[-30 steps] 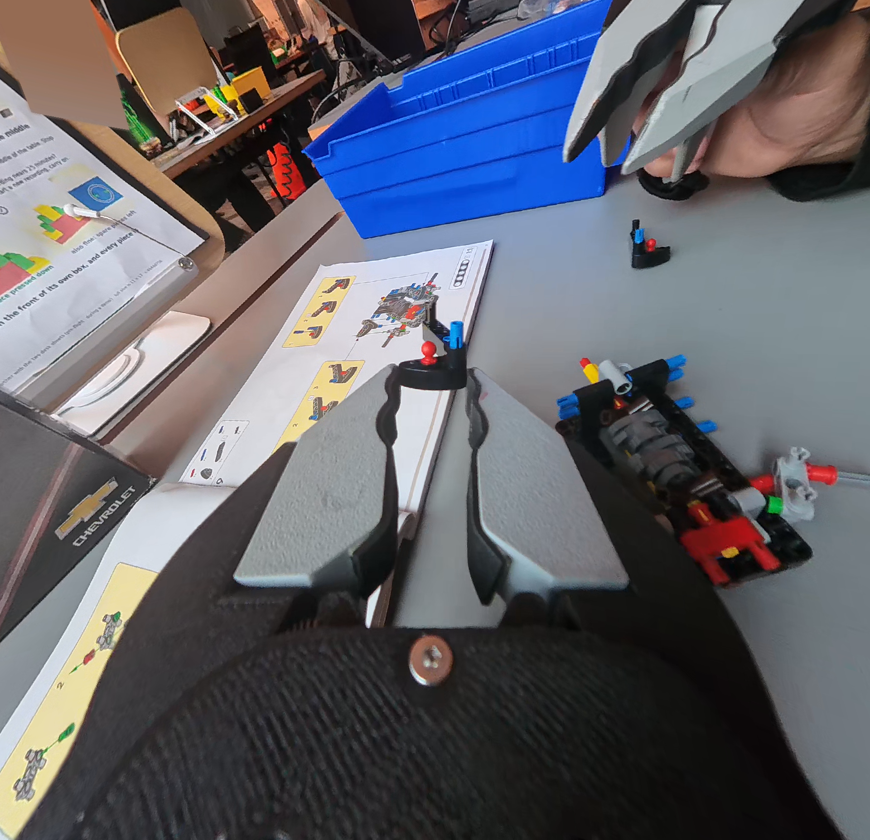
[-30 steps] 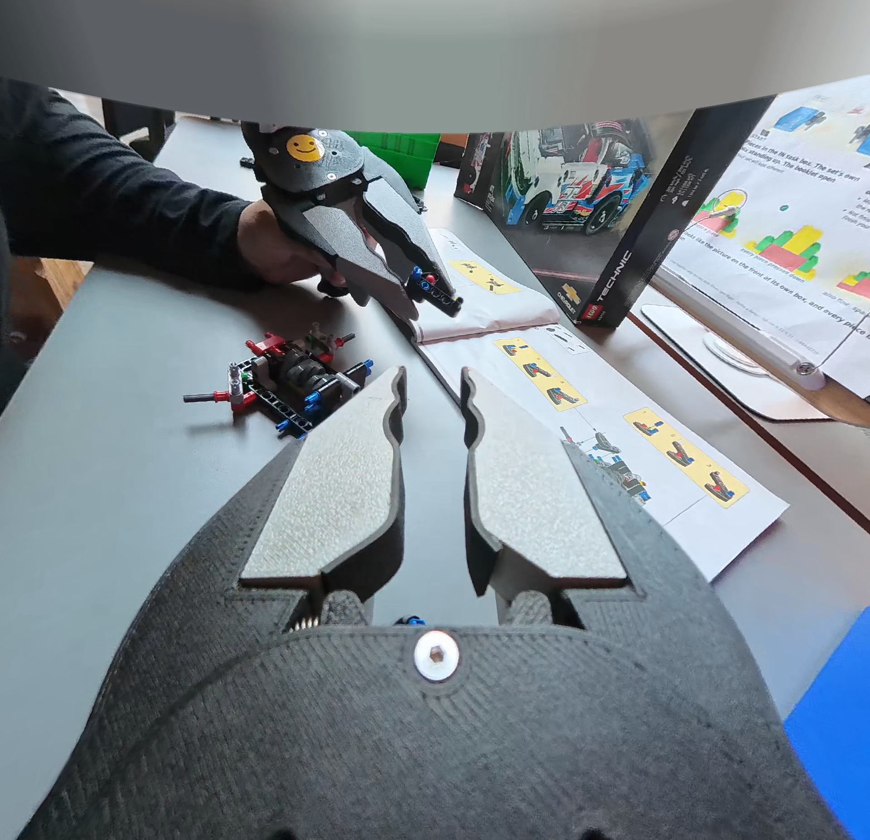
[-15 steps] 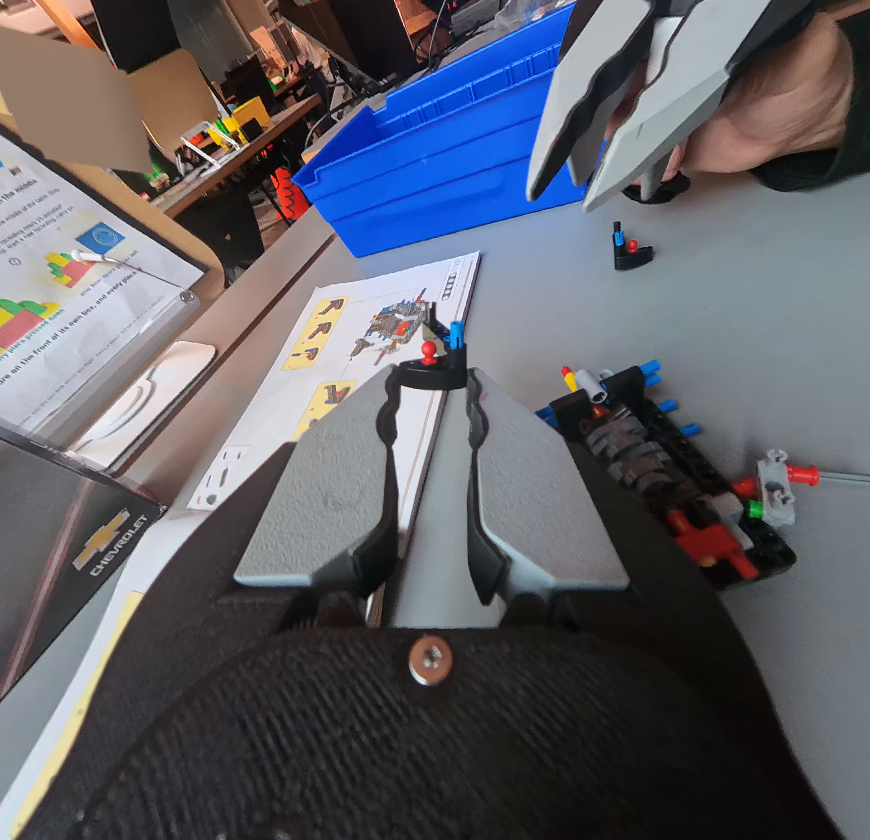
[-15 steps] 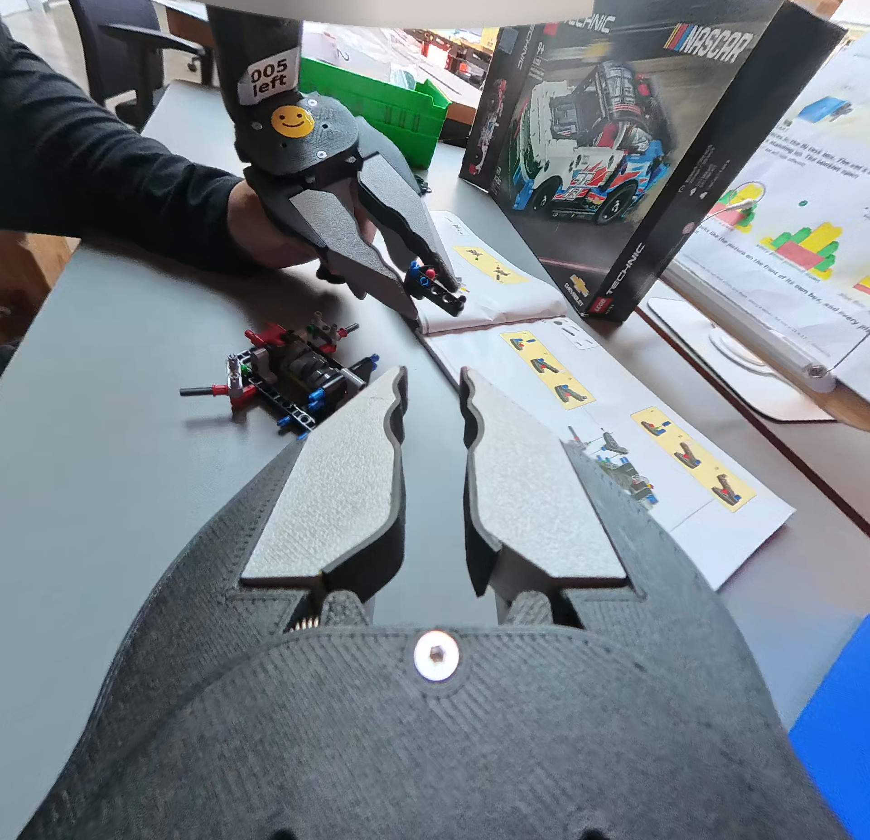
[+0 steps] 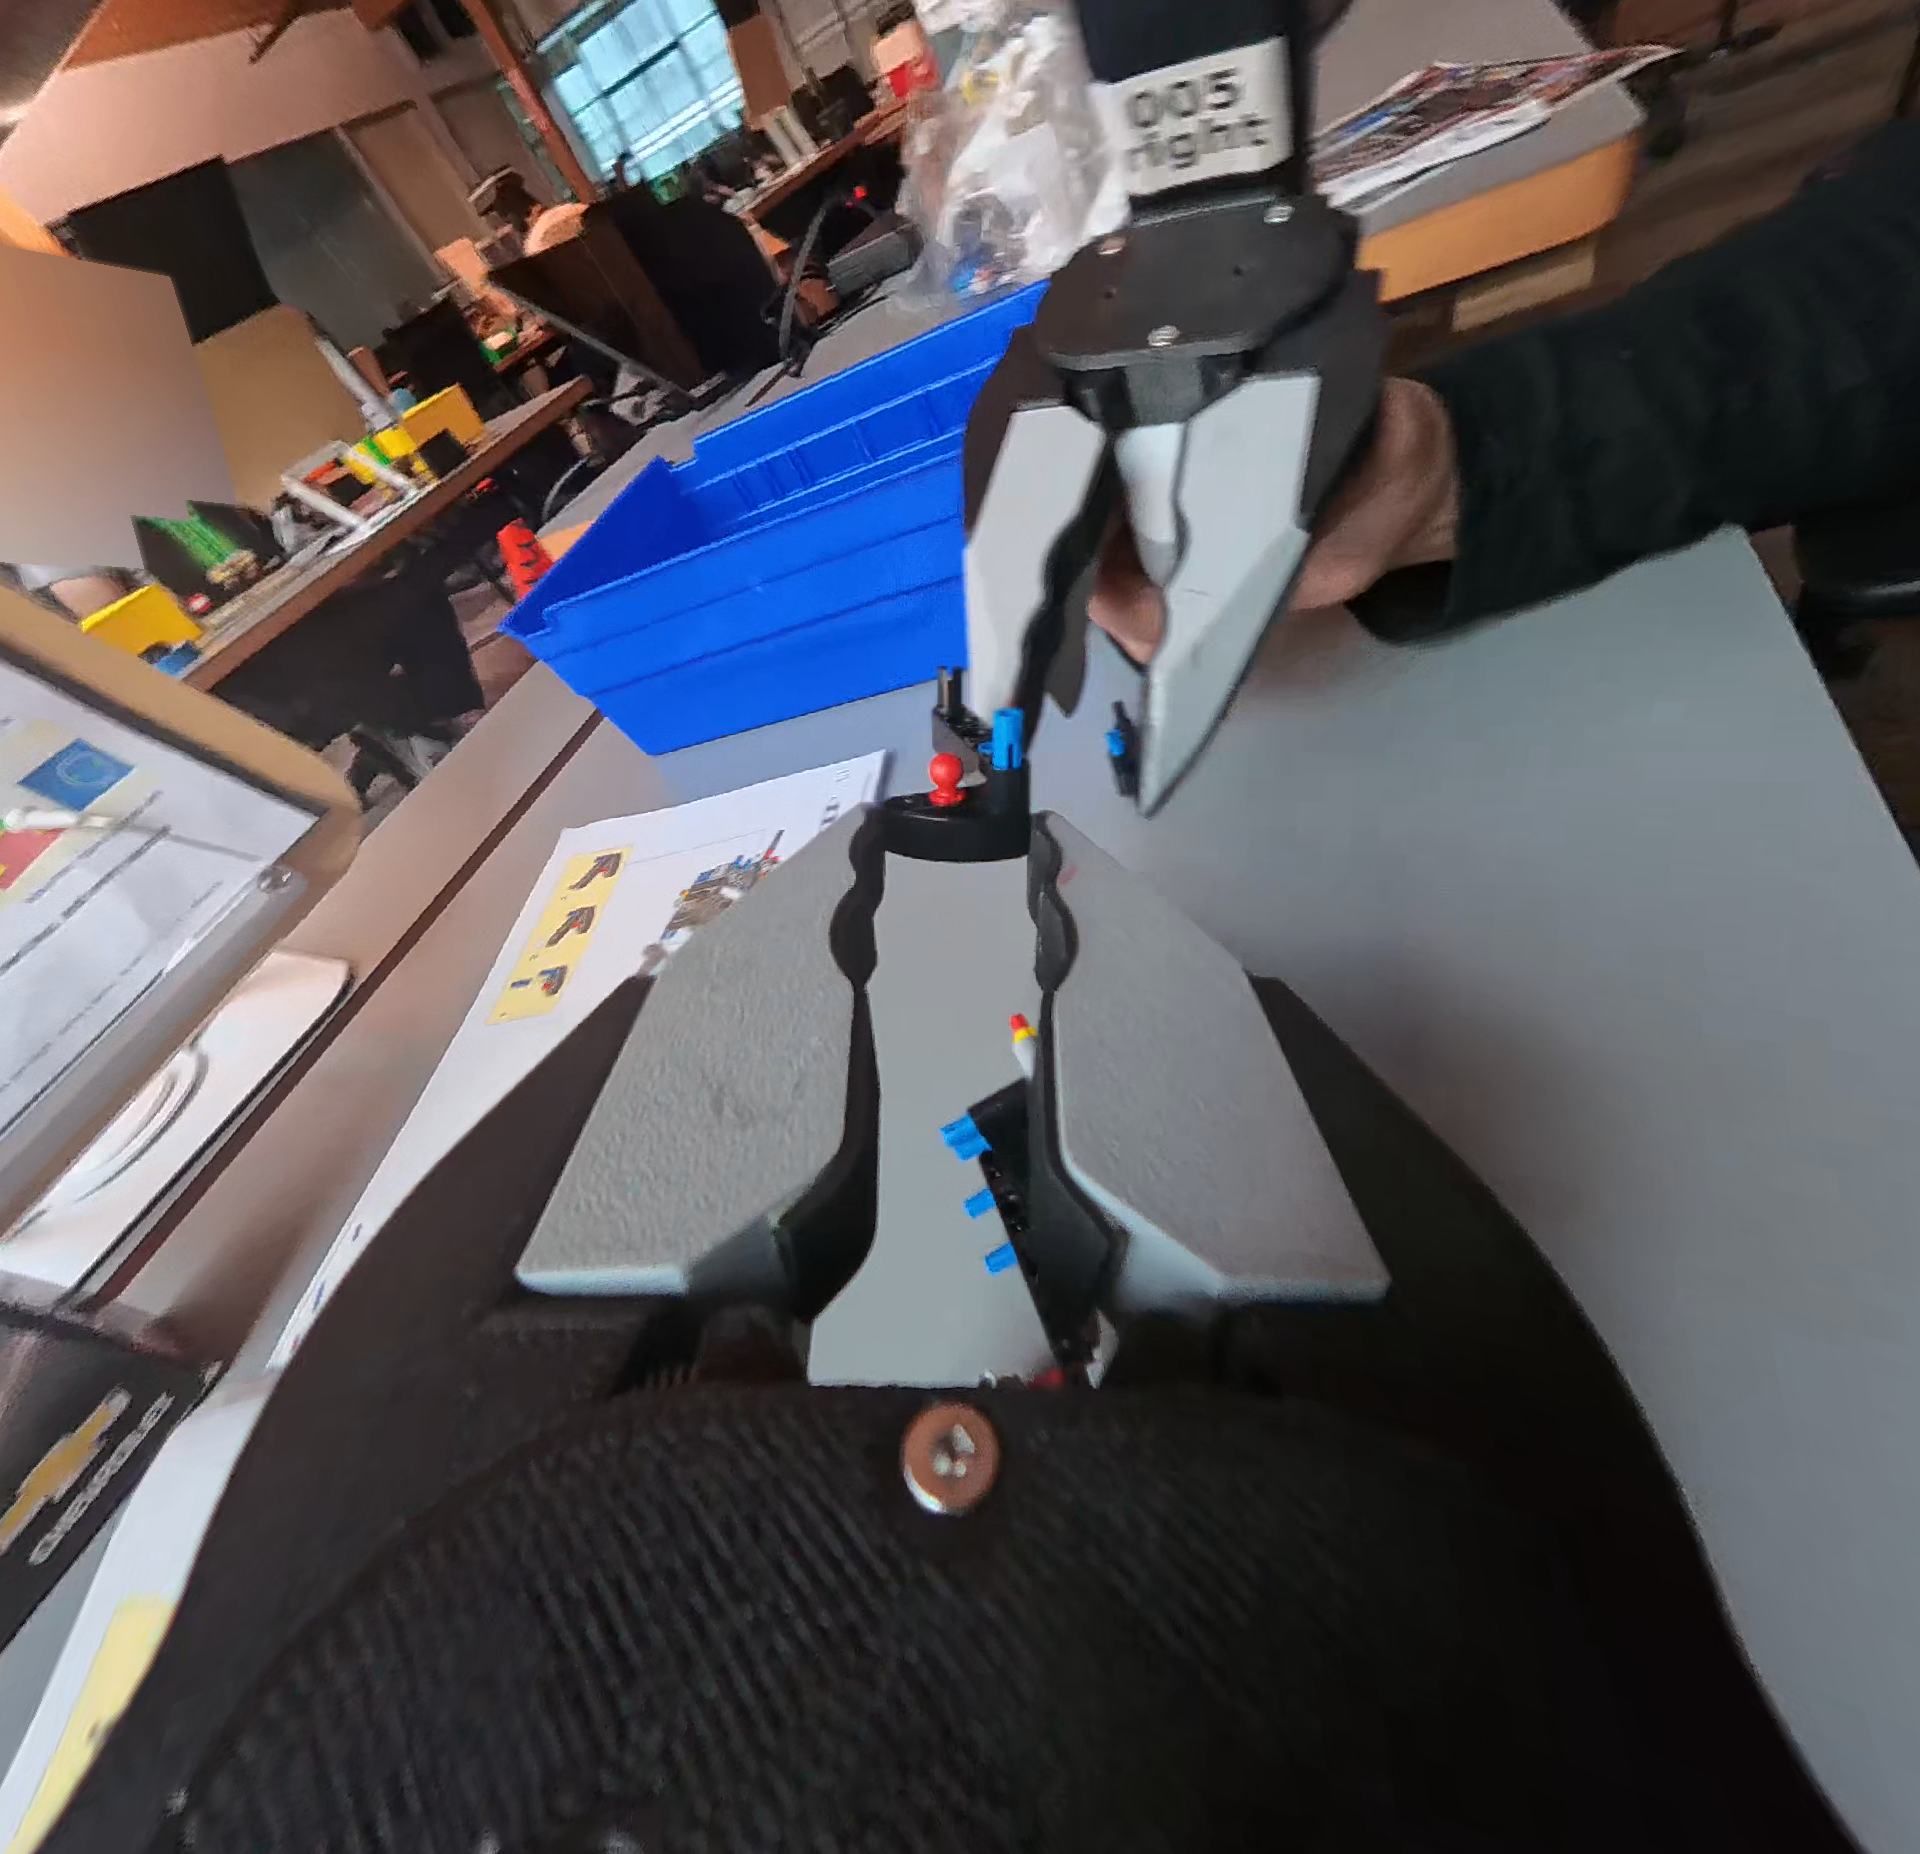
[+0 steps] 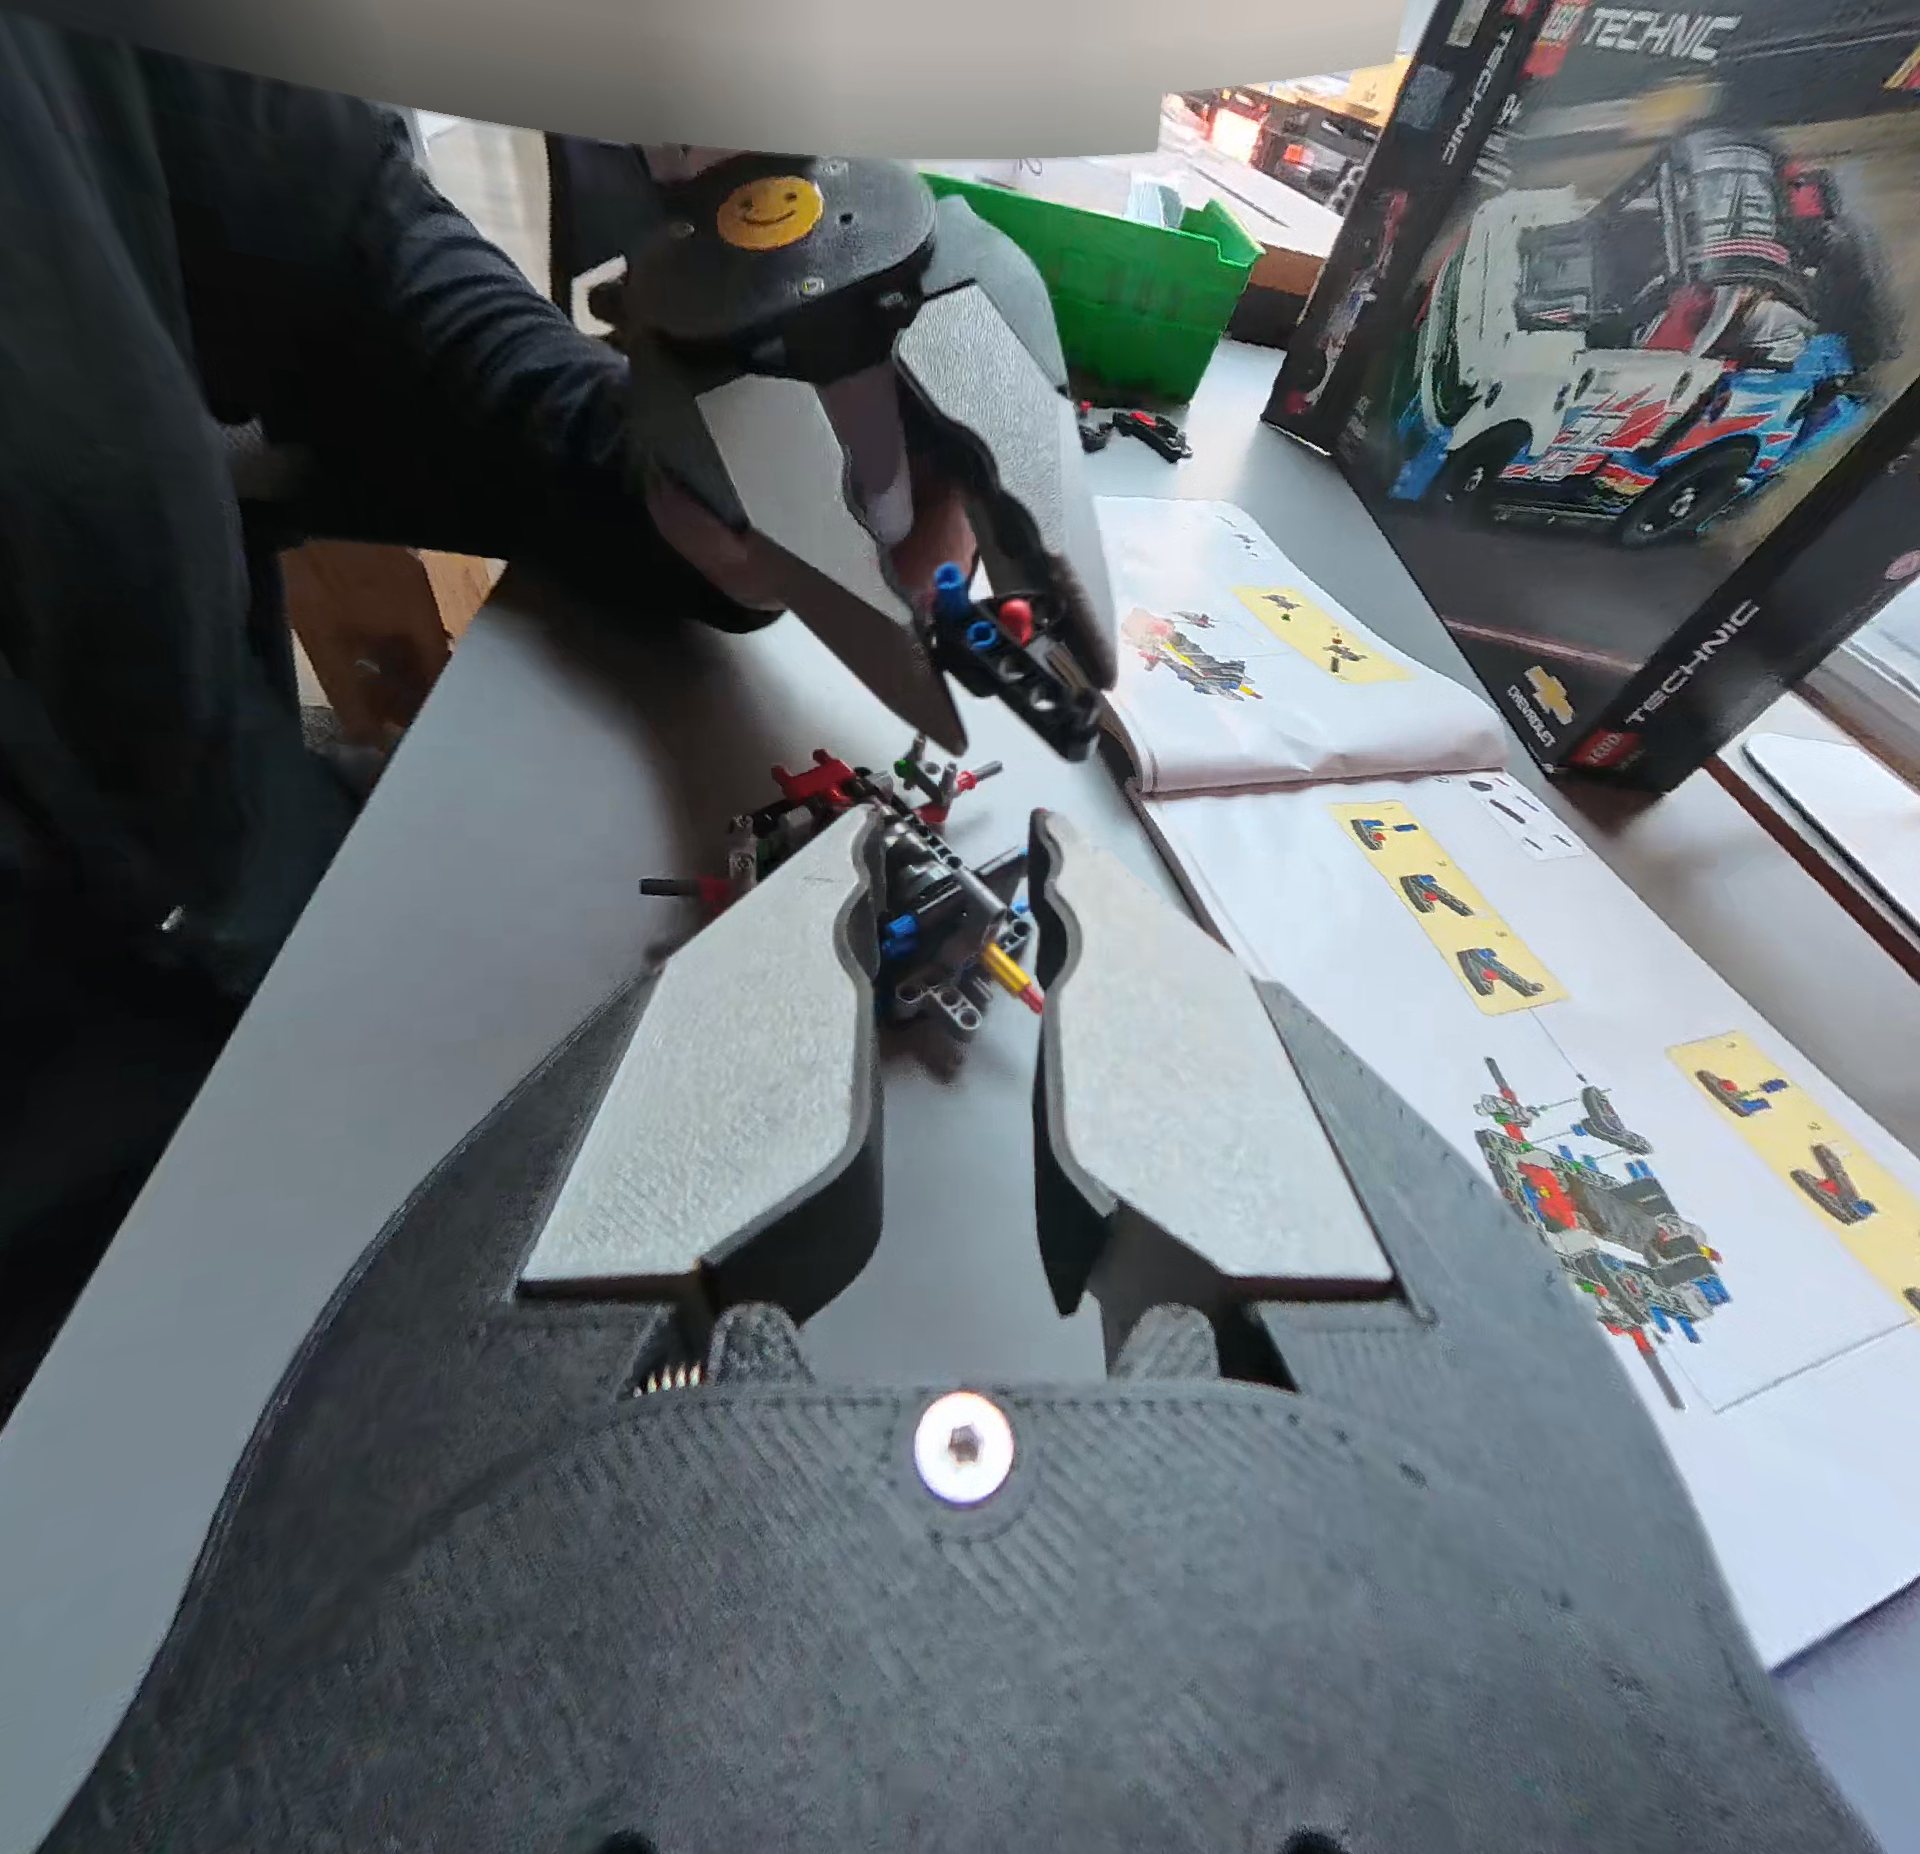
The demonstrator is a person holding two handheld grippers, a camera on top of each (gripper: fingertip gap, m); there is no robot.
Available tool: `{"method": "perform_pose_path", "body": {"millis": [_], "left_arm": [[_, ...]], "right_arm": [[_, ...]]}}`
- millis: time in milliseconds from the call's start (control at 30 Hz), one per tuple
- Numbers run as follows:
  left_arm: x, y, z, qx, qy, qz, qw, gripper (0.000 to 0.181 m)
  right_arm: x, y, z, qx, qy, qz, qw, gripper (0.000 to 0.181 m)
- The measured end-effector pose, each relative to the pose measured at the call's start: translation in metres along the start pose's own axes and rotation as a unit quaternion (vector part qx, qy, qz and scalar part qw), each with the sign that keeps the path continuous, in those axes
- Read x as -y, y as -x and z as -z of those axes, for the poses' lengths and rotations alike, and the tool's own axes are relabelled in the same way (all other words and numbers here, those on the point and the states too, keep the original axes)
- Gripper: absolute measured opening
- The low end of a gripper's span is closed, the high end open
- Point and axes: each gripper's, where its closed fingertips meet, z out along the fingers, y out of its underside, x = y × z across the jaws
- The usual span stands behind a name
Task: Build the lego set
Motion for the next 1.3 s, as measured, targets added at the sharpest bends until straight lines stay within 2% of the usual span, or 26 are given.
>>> {"method": "perform_pose_path", "body": {"millis": [100, 200, 333, 567, 833, 933, 1300], "left_arm": [[0.000, 0.001, -0.003, 0.011, 0.004, 0.001, 1.000, 0.024], [0.001, -0.004, -0.007, 0.024, 0.012, -0.044, 0.999, 0.024], [0.005, -0.010, -0.013, 0.048, 0.026, -0.070, 0.996, 0.024], [0.014, -0.006, -0.013, 0.096, 0.029, -0.060, 0.993, 0.024], [0.018, -0.009, -0.017, 0.114, 0.034, -0.061, 0.991, 0.025], [0.017, -0.011, -0.018, 0.117, 0.037, -0.063, 0.990, 0.025], [0.013, -0.013, -0.021, 0.111, 0.042, -0.065, 0.991, 0.024]], "right_arm": [[-0.004, -0.007, -0.002, -0.019, 0.011, -0.018, 1.000, 0.023], [0.003, -0.006, 0.004, 0.004, -0.024, -0.080, 0.996, 0.025], [0.008, -0.011, 0.016, 0.024, -0.054, -0.139, 0.989, 0.015], [0.004, -0.017, 0.020, 0.010, -0.052, -0.179, 0.982, 0.017], [0.028, -0.012, 0.031, 0.076, -0.134, -0.268, 0.951, 0.014], [0.028, -0.015, 0.033, 0.091, -0.147, -0.303, 0.937, 0.011], [0.026, -0.009, 0.026, 0.121, -0.138, -0.326, 0.927, 0.012]]}}
